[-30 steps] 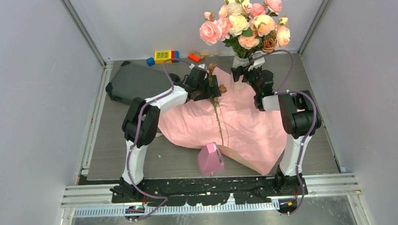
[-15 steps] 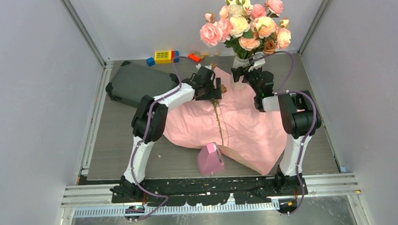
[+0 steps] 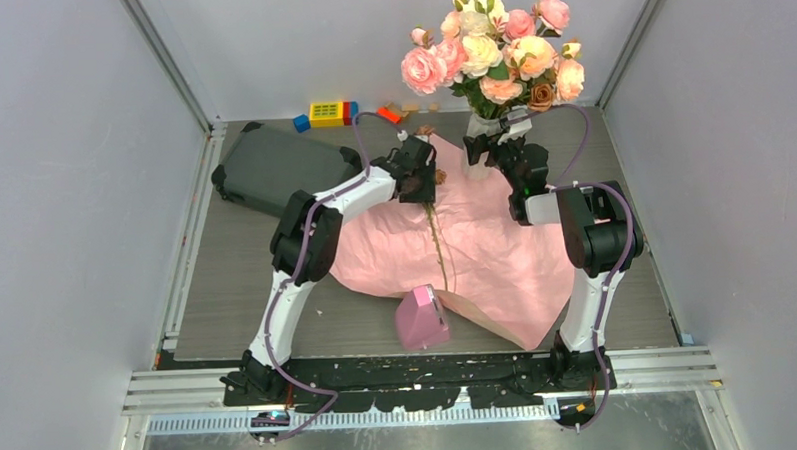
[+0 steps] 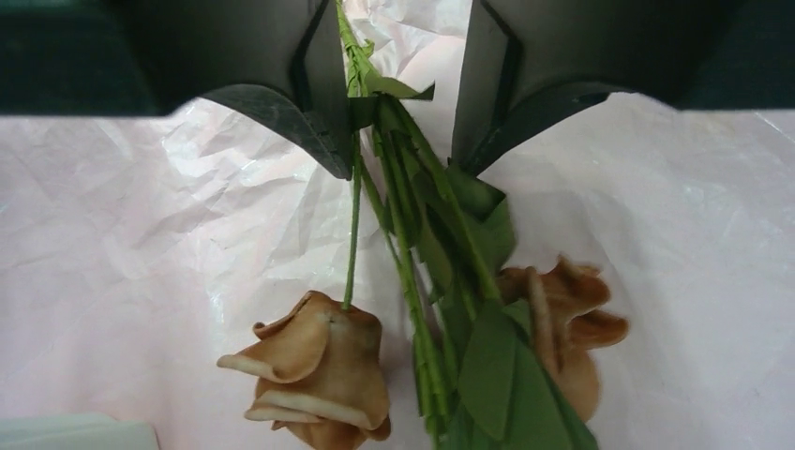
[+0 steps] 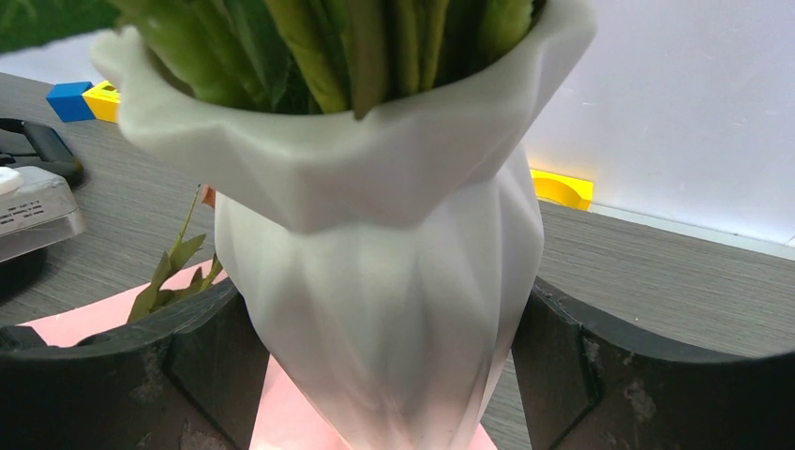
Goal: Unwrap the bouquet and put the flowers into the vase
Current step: Pick up the fake flower from the wrapping paper.
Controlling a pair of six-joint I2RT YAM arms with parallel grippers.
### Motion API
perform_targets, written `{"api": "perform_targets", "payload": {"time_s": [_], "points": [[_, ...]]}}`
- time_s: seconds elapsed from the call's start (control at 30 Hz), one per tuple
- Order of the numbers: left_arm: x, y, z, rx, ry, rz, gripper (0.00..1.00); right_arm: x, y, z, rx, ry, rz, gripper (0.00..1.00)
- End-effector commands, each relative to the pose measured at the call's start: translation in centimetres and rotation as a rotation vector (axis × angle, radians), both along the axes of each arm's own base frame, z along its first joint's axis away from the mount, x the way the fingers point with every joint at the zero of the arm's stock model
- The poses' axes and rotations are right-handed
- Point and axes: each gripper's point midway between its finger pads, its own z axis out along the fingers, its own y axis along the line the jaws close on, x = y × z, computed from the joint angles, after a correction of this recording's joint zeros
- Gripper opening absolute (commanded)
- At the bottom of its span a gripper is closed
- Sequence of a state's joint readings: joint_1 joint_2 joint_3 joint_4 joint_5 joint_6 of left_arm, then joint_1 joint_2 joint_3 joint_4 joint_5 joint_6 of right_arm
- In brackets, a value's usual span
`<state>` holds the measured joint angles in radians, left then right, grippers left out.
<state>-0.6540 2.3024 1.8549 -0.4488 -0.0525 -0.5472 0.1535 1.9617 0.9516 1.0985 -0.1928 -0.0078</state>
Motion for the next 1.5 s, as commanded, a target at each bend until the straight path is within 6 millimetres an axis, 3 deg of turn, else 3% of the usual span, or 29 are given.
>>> {"api": "perform_targets", "payload": {"time_s": [0.0,0.1,0.33,0.53,0.77,0.87,1.2,1.37,1.47], "points": [[1.5,0.1,1.7,-0.055,-0.032,0.049,0.4,-0.4,0.1,0.6,0.01,-0.016,-0.001,0.0],[2.0,0.6,2.5,-0.121,-0.029,0.088,0.28,-0.3,0.1,0.7,0.009,-0.016,-0.002,0.0],[2.5,1.5,7.0,-0.285,-0.12,0.12,0.03,-0.3,-0.1,0.2,0.007,-0.008,-0.007,0.0],[2.9,2.5,11.5,-0.389,-0.209,0.126,0.01,-0.3,-0.3,0.2,0.003,-0.009,-0.015,0.0],[3.0,3.3,12.6,-0.483,-0.223,0.129,0.04,-0.2,-0.4,0.2,0.001,-0.009,-0.017,0.0],[2.9,3.5,13.4,-0.502,-0.26,0.117,0.0,-0.2,-0.6,0.3,0.001,-0.01,-0.023,0.0],[1.9,4.4,21.4,-0.597,-0.548,0.03,0.0,-0.3,-0.7,0.5,0.003,-0.016,-0.028,0.0],[0.7,6.3,27.1,-0.588,-0.754,0.009,0.0,-0.3,-0.9,0.7,0.0,-0.019,-0.036,0.0],[-1.0,7.9,31.5,-0.591,-0.886,0.005,0.0,-0.3,-0.9,0.9,0.0,-0.021,-0.037,0.0]]}}
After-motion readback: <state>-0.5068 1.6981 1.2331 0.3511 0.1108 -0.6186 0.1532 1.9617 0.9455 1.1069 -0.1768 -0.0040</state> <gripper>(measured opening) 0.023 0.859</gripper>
